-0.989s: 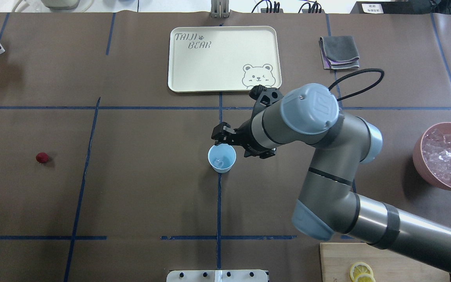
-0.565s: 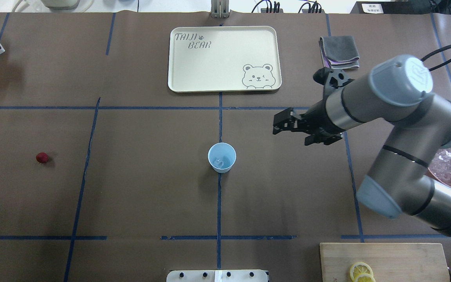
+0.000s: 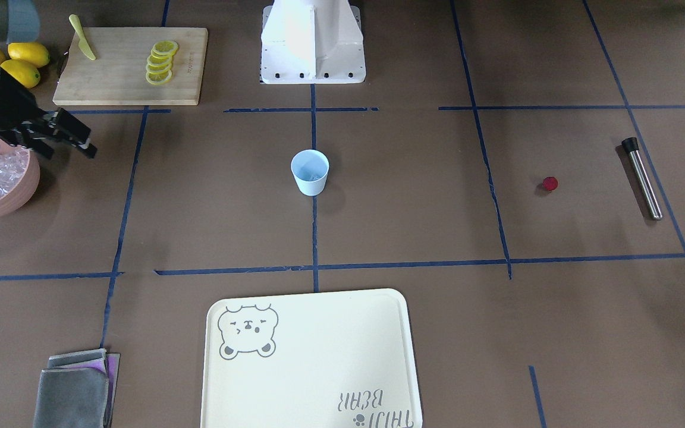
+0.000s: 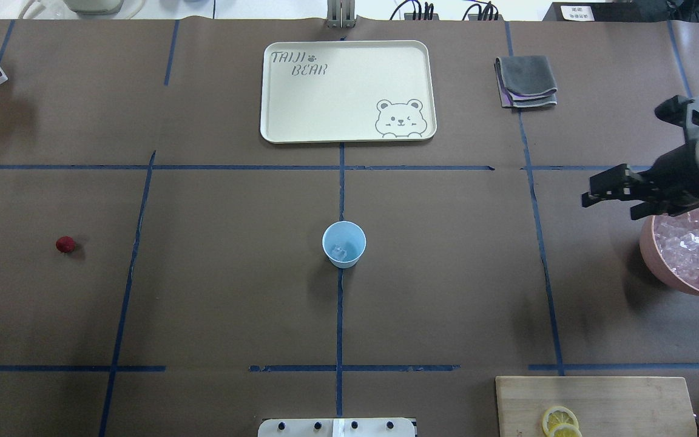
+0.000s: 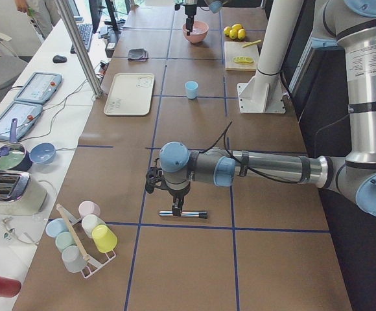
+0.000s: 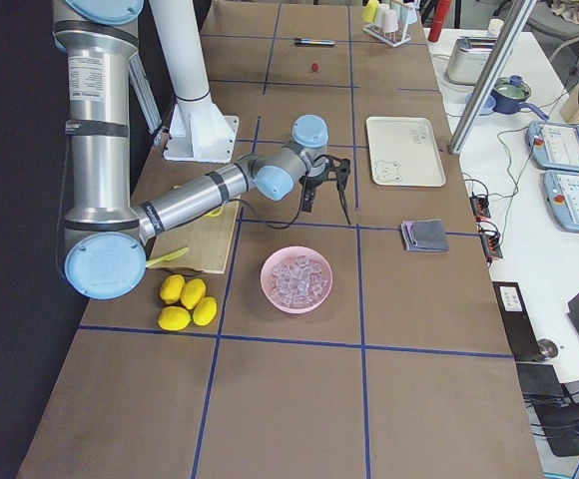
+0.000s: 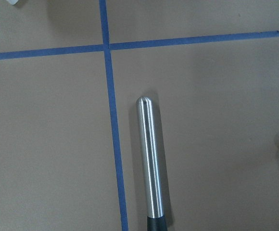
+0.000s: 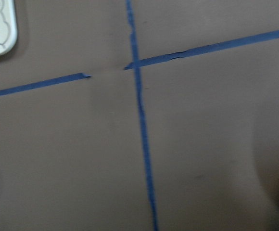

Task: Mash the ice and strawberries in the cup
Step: 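Move the right gripper back over the pink bowl, then lower the right gripper into the bowl and grasp another ice cube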

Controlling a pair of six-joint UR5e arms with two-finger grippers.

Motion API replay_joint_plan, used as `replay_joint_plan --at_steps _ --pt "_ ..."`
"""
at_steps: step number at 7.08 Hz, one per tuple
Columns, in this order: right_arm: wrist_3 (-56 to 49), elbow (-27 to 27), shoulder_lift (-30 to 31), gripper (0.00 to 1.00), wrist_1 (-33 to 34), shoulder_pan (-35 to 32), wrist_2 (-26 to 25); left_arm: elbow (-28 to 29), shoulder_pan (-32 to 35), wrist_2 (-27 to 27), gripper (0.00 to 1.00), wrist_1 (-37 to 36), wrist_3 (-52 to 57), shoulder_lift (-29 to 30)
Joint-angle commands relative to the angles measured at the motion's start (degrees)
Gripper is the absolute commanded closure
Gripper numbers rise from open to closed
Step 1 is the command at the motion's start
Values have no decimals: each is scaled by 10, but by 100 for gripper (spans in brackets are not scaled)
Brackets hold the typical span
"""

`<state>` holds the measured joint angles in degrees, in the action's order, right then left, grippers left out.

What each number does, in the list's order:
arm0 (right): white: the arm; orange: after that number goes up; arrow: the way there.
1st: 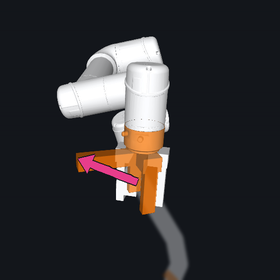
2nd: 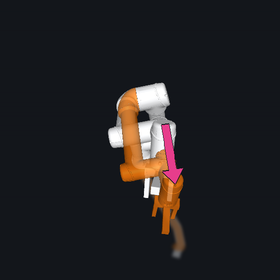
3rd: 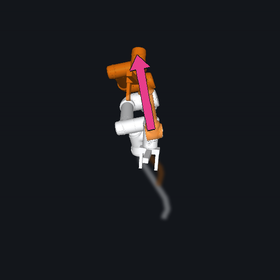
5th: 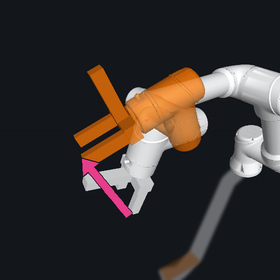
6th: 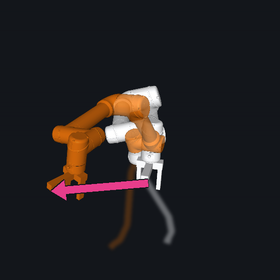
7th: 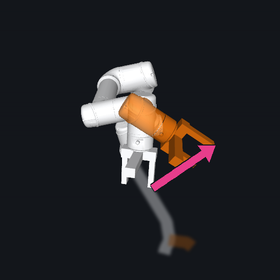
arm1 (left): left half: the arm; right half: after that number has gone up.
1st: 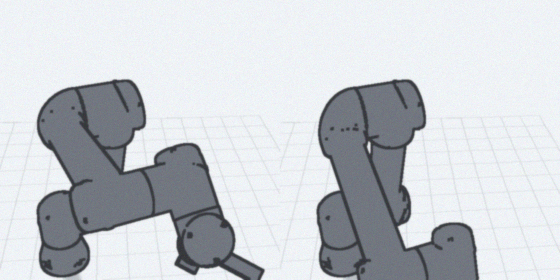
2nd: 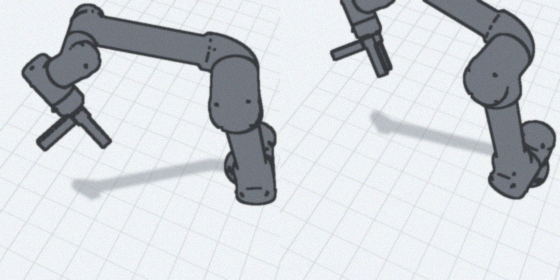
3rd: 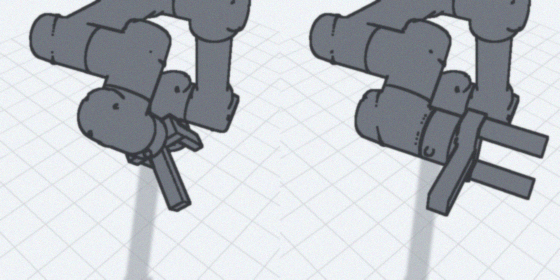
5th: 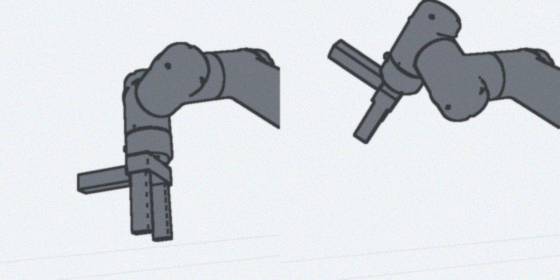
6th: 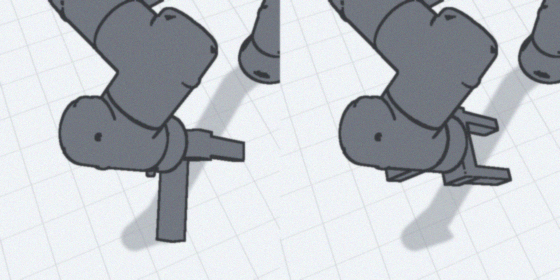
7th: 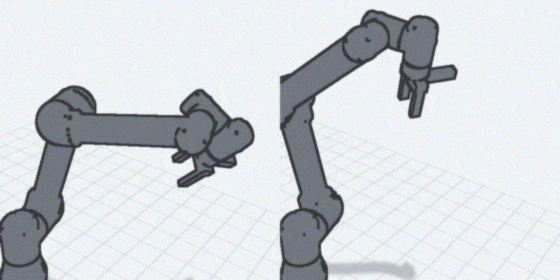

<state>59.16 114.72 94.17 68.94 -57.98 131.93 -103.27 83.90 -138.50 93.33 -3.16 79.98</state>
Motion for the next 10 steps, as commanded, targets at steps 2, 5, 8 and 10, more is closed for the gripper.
replay_joint_plan --at_steps 2,5,8,10 --pt "-99 -26 106 1 1 -91 -2 -1 0 0 0 0 0 -1" --pt "-96 -92 73 1 8 -101 -25 -1 0 -2 0 2 0 -2" --pt "-42 -127 55 1 1 -100 -40 -4 0 -3 0 2 -1 -3" --pt "-40 -135 55 2 2 -89 -38 -4 0 -3 0 2 -1 -3"
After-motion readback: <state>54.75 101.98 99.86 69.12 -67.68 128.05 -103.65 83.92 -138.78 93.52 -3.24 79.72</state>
